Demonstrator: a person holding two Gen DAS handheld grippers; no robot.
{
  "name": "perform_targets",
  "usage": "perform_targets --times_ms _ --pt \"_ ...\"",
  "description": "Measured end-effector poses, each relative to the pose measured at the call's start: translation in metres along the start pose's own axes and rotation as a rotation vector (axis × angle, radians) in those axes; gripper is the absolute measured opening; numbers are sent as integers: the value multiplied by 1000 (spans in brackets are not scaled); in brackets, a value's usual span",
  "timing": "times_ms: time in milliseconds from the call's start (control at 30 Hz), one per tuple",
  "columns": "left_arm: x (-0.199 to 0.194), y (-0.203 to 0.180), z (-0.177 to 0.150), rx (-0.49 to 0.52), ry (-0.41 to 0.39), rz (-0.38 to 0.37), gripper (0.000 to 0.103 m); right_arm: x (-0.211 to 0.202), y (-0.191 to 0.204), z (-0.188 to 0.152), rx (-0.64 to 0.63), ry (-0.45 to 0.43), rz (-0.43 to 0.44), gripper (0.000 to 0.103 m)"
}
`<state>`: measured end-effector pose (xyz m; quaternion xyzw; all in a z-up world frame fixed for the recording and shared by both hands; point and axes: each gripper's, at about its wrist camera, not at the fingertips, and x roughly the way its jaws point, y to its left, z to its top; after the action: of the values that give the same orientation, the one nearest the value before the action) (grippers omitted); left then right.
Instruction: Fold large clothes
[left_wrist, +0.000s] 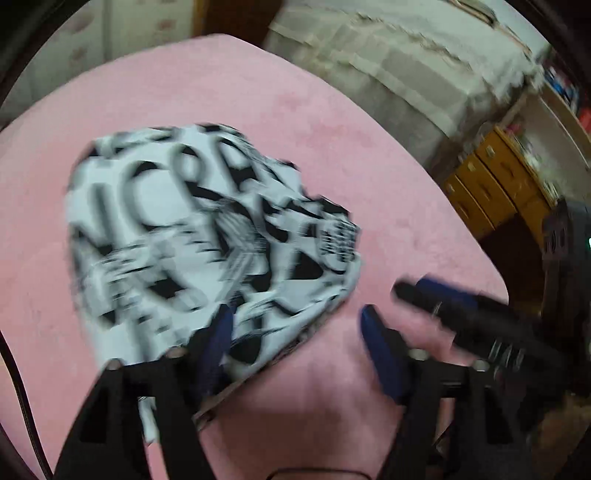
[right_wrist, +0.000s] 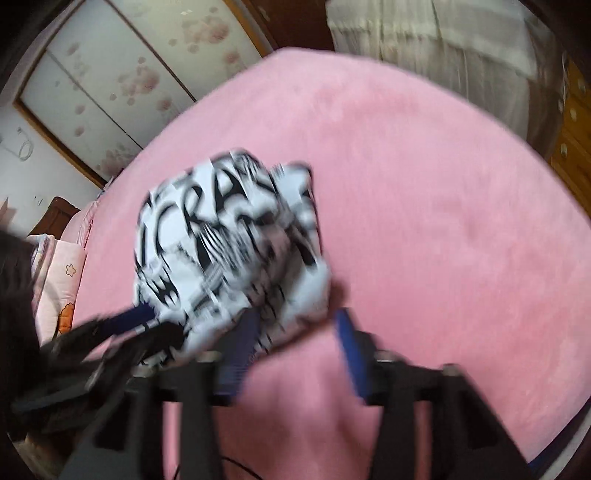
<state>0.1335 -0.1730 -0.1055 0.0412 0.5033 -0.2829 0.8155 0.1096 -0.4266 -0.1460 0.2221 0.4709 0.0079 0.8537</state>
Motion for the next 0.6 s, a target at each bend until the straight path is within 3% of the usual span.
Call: perform_targets --times_ms 100,200,300,433,533,567,600 --pt "-18 27 -3 -67 -21 122 78 4 24 15 -74 -33 5 56" --pt "-6 63 -5 -176 19 248 78 22 39 28 -155 0 -5 56" --pt "7 103 -17 -302 61 301 78 47 58 34 -249 38 -46 56" --pt "14 136 -30 -382 100 321 78 85 76 33 -342 106 -108 56" --pt "18 140 -35 -405 102 292 76 93 77 30 -404 100 -111 33" --pt "20 139 -34 -394 104 277 69 94 75 30 -414 103 -97 22" --pt "21 137 -33 -381 103 265 61 92 71 30 -409 105 -84 21"
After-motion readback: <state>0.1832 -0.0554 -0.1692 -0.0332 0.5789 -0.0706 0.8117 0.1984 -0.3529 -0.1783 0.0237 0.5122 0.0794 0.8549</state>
